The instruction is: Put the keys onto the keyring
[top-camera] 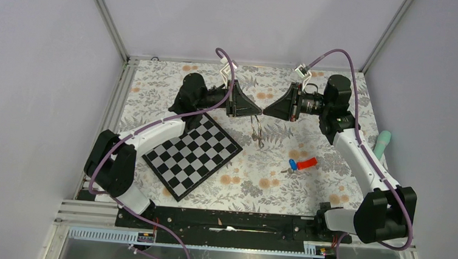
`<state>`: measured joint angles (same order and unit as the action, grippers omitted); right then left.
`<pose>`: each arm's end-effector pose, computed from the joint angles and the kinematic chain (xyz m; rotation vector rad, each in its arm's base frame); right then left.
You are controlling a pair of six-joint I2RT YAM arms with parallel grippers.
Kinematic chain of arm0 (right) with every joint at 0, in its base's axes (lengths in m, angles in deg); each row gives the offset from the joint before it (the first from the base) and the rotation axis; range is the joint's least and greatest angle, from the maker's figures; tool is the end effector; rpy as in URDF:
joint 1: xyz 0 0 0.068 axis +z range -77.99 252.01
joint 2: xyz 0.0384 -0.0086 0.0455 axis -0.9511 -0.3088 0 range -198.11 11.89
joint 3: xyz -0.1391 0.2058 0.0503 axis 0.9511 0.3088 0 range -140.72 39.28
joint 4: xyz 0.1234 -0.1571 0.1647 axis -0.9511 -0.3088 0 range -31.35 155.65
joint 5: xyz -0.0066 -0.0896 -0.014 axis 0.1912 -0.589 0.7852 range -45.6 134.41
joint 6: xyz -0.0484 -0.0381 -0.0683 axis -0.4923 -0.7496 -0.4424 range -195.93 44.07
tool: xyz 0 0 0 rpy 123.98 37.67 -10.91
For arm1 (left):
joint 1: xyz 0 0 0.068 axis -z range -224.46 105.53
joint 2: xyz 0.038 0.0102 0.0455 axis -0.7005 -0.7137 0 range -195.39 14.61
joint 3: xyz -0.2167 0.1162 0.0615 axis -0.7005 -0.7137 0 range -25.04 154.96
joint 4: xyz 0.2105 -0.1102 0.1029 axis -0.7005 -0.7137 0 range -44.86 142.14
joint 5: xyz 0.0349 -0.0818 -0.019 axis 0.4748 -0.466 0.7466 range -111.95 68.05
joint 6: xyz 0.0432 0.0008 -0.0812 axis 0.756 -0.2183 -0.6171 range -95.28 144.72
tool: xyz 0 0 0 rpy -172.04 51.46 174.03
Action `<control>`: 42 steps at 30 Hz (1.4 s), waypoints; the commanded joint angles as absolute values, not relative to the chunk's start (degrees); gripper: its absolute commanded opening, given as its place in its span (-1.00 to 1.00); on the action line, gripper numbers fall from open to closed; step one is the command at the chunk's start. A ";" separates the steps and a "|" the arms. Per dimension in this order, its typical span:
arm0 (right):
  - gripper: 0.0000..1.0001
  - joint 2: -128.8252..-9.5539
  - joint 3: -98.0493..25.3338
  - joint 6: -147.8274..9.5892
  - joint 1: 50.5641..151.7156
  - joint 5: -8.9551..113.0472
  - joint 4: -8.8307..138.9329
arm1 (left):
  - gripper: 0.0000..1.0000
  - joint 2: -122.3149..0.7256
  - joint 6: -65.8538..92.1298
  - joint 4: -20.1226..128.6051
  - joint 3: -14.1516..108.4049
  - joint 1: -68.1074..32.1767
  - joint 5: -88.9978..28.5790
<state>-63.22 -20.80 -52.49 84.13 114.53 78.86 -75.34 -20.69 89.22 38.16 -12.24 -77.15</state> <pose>0.2858 0.1408 0.3412 -0.8529 1.5679 1.4232 0.2871 -0.2613 0.3237 0.7488 1.5708 -1.7086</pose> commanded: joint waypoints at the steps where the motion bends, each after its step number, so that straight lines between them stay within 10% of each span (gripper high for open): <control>1: -0.75 -63.18 -20.71 -52.00 84.93 116.65 81.46 | -1.00 -73.38 -21.07 93.01 37.99 -12.47 -75.74; 11: -1.00 -62.21 -27.29 -69.66 84.97 114.29 60.88 | -0.96 -72.25 -11.88 88.34 37.73 -12.47 -78.77; 21: -1.00 -60.92 -30.55 -92.58 90.06 106.28 39.44 | 0.00 -73.19 18.15 57.83 49.68 -12.38 -82.59; 42: -1.00 -59.09 -28.45 -94.13 90.40 106.19 39.10 | -0.40 -76.53 27.17 48.97 52.63 -9.20 -90.51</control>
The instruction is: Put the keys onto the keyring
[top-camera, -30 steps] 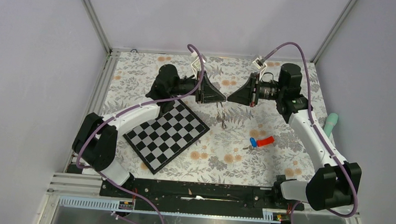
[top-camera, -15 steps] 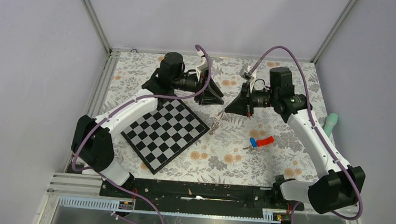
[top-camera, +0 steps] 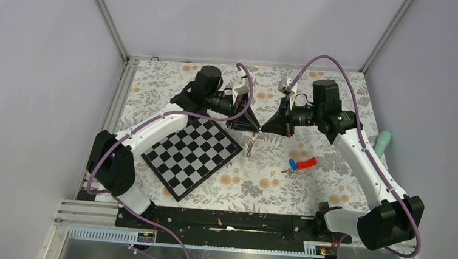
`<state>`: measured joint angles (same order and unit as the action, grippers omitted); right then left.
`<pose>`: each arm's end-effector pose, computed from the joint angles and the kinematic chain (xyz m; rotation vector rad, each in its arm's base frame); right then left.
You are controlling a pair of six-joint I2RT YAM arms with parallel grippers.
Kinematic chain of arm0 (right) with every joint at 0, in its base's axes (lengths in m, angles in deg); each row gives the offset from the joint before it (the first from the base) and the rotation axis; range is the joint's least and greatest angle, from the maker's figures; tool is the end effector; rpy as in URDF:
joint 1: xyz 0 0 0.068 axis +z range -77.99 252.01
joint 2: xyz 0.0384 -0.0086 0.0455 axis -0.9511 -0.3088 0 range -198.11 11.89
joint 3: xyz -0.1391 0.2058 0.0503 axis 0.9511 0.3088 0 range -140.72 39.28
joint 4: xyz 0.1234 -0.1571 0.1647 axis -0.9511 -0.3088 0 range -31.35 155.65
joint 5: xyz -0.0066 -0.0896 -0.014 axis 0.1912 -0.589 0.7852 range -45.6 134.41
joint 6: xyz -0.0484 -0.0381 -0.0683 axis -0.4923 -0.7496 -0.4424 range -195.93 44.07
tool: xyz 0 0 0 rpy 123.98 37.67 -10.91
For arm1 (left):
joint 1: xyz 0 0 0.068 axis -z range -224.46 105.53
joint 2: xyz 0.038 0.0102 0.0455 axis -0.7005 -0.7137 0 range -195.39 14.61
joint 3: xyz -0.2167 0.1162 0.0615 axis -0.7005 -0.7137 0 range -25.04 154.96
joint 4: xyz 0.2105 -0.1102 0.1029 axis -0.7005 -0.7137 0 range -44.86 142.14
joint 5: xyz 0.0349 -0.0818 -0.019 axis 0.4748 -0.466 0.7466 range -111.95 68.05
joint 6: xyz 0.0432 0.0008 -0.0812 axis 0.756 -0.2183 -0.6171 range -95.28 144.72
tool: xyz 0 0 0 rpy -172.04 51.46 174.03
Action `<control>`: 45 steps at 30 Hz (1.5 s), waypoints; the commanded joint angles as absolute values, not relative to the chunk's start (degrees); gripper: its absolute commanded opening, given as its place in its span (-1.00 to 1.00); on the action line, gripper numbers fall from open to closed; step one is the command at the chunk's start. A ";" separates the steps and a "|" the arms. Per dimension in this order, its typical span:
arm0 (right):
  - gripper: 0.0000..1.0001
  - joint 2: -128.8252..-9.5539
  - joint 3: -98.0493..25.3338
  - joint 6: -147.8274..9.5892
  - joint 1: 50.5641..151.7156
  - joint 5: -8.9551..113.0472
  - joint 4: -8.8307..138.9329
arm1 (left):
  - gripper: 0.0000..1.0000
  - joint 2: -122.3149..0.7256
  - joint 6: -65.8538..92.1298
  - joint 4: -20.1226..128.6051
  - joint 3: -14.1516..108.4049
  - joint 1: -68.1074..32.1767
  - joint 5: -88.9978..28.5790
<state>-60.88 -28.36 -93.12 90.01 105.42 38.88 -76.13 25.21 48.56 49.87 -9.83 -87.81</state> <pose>0.2547 0.1588 0.3244 -1.1620 1.6164 1.1223 0.2650 -0.2748 0.3133 1.3218 1.4578 -1.4793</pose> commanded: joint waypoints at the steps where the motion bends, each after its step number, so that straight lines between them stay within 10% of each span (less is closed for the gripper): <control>1: -1.00 -59.10 -28.34 -94.13 90.41 106.12 39.17 | -0.41 -76.75 27.13 48.97 52.73 -9.10 -90.50; 34: -1.00 -58.53 -27.34 -93.25 90.38 104.77 40.00 | -1.00 -77.31 25.44 48.88 51.68 -8.61 -85.61; 45: -0.32 -57.66 -27.07 -93.13 90.05 102.37 39.64 | -1.00 -74.31 12.61 63.07 45.94 -9.02 -83.06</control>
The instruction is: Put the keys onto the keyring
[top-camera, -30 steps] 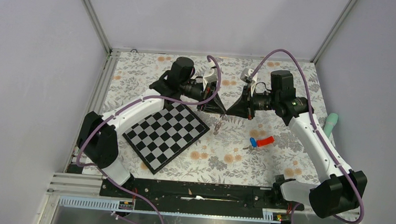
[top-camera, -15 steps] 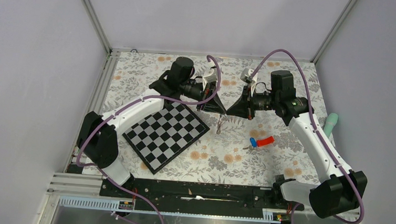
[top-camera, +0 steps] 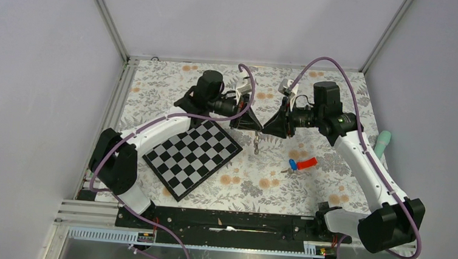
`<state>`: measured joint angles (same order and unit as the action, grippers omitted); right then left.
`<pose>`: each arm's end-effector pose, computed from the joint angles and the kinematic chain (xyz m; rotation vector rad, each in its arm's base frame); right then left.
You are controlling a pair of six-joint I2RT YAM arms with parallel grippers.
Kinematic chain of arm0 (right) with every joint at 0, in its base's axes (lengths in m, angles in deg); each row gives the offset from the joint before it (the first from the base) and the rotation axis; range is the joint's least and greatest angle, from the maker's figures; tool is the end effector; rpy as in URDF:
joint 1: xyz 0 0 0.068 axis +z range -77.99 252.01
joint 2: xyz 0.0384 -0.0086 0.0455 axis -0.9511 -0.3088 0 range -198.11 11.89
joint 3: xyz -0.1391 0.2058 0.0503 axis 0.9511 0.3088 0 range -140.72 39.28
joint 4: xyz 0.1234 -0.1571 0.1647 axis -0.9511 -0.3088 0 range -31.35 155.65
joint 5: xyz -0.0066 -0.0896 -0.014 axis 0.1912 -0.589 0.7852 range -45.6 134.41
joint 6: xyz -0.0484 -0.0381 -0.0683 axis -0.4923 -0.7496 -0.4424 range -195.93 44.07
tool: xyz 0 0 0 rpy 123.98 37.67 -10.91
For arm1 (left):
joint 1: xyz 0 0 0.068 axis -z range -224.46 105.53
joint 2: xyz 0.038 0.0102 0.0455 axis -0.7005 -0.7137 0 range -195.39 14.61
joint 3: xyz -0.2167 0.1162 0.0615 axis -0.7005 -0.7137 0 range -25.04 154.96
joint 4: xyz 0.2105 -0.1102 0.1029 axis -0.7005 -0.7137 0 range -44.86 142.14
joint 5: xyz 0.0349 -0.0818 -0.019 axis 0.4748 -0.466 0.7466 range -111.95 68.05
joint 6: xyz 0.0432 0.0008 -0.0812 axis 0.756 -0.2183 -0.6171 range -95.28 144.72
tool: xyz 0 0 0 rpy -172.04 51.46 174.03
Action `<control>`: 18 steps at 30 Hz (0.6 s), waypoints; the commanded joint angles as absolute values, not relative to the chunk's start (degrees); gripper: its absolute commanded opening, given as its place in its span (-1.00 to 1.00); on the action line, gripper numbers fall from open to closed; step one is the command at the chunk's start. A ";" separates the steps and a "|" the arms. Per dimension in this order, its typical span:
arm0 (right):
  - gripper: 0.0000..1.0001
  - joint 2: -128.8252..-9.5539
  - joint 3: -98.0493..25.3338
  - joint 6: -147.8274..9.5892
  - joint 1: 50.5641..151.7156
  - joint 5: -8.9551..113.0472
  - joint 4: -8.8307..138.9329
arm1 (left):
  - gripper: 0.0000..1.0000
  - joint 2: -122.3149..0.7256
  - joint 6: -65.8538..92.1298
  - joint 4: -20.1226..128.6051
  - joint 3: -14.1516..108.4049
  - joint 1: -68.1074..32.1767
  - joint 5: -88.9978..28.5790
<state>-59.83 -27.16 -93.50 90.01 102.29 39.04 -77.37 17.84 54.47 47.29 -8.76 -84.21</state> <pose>0.2546 0.1563 0.3203 -1.1446 1.6434 1.0627 0.2692 -0.2836 0.2989 1.2302 1.5536 -1.5029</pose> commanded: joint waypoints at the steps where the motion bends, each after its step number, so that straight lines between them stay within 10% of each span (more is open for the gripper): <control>1: -0.28 -57.51 -27.08 -92.82 89.85 102.53 39.78 | -1.00 -74.00 11.88 64.10 45.52 -9.23 -83.16; 18: -0.07 -59.01 -26.26 -82.87 86.69 111.01 49.78 | -1.00 -70.67 -12.59 93.23 34.25 -12.21 -82.95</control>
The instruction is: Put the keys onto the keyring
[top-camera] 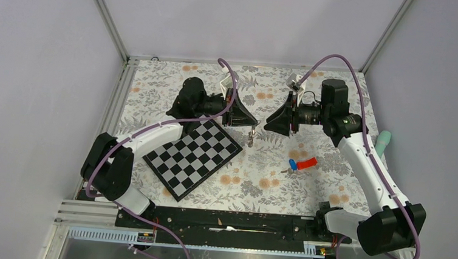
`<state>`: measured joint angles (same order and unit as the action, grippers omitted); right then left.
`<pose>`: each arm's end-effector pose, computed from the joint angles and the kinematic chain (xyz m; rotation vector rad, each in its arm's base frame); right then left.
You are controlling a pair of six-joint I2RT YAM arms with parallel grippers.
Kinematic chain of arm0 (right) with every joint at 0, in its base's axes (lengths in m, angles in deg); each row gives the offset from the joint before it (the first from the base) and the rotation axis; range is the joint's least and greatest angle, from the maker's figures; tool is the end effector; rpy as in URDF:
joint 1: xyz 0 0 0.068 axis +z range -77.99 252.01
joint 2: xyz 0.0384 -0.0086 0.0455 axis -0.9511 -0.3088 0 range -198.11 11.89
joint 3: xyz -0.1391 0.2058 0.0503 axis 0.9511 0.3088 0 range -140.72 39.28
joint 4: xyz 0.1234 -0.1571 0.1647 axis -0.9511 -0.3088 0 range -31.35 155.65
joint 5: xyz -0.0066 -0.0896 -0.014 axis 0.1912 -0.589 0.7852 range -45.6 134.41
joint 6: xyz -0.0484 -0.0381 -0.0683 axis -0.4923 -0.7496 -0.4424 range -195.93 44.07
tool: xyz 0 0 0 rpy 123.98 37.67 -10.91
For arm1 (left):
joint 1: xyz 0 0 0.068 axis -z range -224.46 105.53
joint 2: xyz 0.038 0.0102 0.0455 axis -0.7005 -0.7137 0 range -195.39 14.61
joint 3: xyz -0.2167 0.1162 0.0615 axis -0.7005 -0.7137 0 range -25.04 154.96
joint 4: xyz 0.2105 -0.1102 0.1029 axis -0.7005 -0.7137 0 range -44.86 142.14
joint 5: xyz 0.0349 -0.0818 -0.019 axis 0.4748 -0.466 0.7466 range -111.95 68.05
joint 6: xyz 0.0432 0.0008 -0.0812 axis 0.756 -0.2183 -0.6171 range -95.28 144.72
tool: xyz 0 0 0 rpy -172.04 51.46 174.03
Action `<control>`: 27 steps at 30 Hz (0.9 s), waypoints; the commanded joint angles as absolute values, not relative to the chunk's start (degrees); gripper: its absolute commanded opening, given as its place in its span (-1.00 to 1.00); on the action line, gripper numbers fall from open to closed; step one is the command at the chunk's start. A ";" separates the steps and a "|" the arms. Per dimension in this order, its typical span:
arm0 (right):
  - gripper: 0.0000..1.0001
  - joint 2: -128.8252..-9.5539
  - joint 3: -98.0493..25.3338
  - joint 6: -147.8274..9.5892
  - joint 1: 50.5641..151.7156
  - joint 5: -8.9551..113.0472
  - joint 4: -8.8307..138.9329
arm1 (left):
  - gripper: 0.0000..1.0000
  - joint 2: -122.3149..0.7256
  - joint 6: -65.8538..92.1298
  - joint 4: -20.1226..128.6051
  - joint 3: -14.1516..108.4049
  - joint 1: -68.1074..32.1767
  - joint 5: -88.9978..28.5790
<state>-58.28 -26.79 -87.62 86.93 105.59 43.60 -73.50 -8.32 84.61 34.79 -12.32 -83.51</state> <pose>0.2572 0.1434 0.3354 -1.0665 1.6101 1.1029 0.2718 -0.2567 0.3037 0.9626 1.5279 -1.6442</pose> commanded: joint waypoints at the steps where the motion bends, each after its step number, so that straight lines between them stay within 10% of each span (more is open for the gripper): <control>1: -0.08 -59.31 -26.11 -81.23 86.71 111.55 51.11 | -1.00 -70.69 -12.69 93.28 34.14 -12.21 -82.89; 27: -0.33 -62.01 -24.15 -72.69 87.99 114.92 61.03 | -1.00 -71.44 -14.66 95.84 33.07 -12.03 -82.27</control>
